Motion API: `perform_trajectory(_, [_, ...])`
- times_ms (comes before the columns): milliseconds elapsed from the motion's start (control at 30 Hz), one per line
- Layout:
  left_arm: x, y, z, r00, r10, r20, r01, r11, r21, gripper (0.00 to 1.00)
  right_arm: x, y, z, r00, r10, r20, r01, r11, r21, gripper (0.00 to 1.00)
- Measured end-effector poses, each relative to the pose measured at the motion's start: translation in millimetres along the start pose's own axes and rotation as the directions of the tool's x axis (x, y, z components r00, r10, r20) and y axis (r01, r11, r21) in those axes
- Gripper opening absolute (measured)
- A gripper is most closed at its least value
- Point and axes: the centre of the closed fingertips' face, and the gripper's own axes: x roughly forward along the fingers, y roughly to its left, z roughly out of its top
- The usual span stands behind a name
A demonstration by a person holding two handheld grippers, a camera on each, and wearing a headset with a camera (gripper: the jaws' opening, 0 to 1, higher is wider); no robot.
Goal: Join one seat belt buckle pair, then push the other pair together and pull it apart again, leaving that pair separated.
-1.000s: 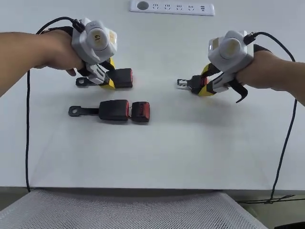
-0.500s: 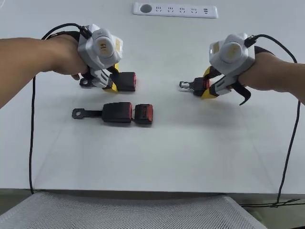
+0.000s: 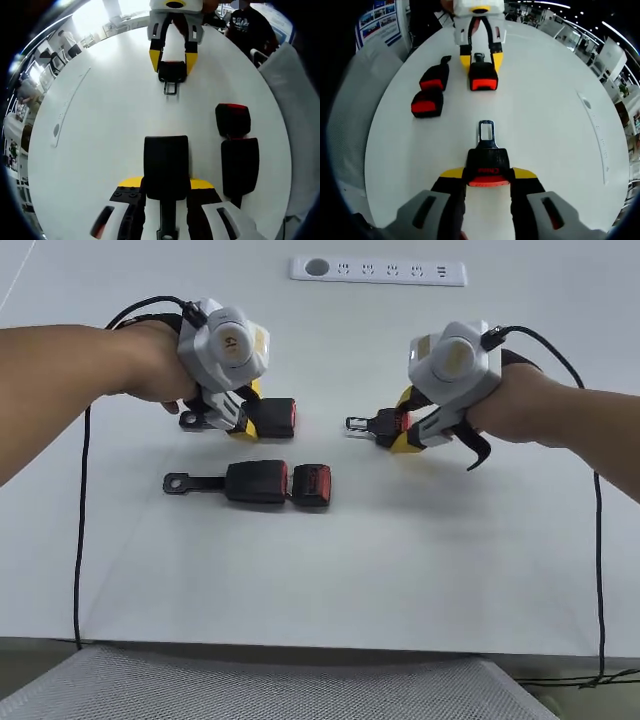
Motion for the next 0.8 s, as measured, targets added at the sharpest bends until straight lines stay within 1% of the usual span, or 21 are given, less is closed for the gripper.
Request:
perform_trajectory(200, [0.0, -0.7, 0.4, 1.0000, 0.003, 0.000, -0.003, 1.000, 0.003, 0.32, 11.6, 0.5, 18.7, 0.9995, 0.005, 0.031, -0.005, 1.000, 0.005, 0.35])
perform_trajectory(300, [0.1, -0.7, 0.4, 1.0000, 0.002, 0.001, -0.002, 1.000, 0.000, 0.32, 17.3, 0.5, 28.7, 0.9994, 0.009, 0.033, -0.009, 1.000, 0.003, 0.34])
perform_trajectory(433, [1.7, 1.3, -2.0, 1.0000, 0.002, 0.004, -0.002, 1.000, -0.004, 0.32, 23.0, 1.7, 39.8, 0.9994, 0.016, 0.032, -0.015, 1.000, -0.021, 0.34])
perform_trajectory(533, [2.0, 0.2, -1.9, 1.0000, 0.002, 0.006, -0.002, 1.000, -0.006, 0.32, 27.4, 3.3, 50.2, 0.9991, 0.020, 0.038, -0.019, 0.999, -0.027, 0.35])
perform_trajectory(667, [2.0, 0.9, -2.6, 0.9999, 0.007, 0.010, -0.007, 1.000, -0.007, 0.32, 32.2, 3.0, 57.9, 0.9991, 0.027, 0.032, -0.026, 0.999, -0.028, 0.34])
perform_trajectory(800, [2.4, 2.2, -3.8, 0.9999, 0.007, 0.013, -0.007, 1.000, -0.013, 0.32, 32.3, 3.7, 58.5, 0.9994, 0.033, -0.007, -0.034, 0.998, -0.050, 0.34])
